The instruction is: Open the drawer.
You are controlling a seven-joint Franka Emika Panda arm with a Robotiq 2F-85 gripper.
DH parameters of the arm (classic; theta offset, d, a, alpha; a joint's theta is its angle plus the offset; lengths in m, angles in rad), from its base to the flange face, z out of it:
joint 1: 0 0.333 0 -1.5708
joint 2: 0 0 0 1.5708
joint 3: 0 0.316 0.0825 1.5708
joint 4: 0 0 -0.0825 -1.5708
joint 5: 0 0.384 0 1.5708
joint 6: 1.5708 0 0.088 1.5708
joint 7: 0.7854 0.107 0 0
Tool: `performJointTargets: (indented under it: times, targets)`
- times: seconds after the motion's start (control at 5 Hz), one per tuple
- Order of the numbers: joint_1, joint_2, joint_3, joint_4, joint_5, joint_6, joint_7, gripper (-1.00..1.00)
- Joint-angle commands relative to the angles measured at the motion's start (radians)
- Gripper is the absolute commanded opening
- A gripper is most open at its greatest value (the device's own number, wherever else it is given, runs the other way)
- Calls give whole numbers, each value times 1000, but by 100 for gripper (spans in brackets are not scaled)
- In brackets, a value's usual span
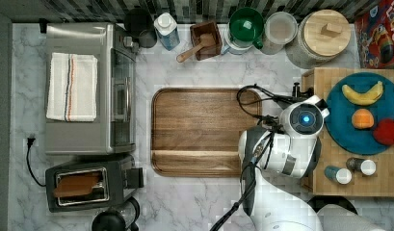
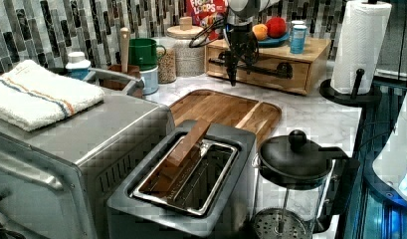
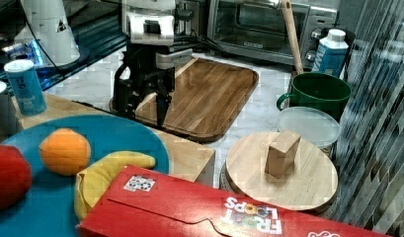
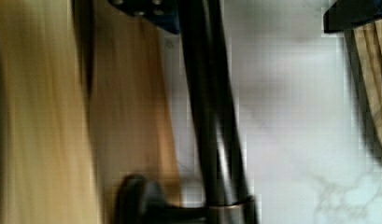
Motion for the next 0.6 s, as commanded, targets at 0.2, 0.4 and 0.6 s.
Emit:
performJointTargets:
  times: [0.2,0.4,0.6]
  targets:
    - [267,-100,232,-79,60,-62,242,100]
    - [289,-84,250,-74,23,-36,294,100]
    - [280,-88,286,-79,50,-34,295,100]
